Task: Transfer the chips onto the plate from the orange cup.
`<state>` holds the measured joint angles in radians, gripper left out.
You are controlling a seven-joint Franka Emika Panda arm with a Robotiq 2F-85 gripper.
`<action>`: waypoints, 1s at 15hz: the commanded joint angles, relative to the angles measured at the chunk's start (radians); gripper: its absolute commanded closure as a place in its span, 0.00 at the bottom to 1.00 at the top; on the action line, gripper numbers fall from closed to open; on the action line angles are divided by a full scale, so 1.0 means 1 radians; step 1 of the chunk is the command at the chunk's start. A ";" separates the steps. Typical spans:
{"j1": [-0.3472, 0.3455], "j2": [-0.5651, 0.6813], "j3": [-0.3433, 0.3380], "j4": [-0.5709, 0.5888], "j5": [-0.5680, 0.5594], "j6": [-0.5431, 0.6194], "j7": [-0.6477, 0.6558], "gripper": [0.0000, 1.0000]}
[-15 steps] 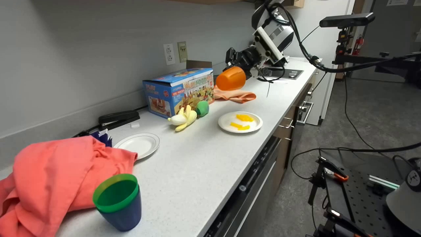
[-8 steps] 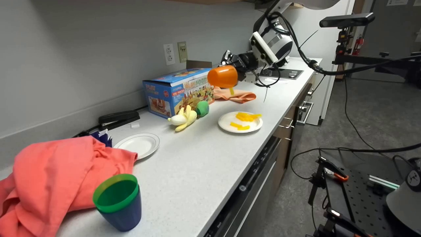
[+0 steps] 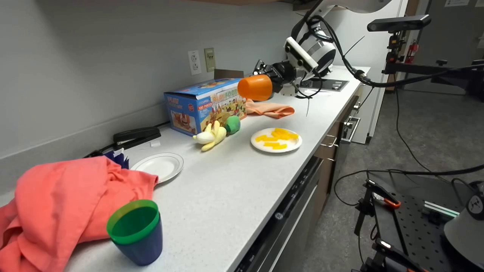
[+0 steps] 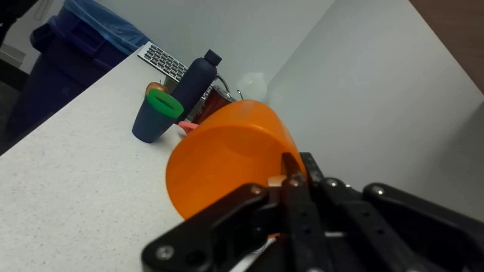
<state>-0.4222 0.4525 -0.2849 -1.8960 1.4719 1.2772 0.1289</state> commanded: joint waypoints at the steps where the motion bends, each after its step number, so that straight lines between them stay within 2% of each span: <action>1: 0.064 -0.033 -0.033 0.022 -0.135 0.085 0.029 0.99; 8: 0.190 -0.152 0.001 -0.024 -0.388 0.342 0.007 0.99; 15: 0.317 -0.276 0.083 -0.093 -0.710 0.559 0.041 0.99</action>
<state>-0.1421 0.2520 -0.2270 -1.9339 0.8839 1.7493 0.1442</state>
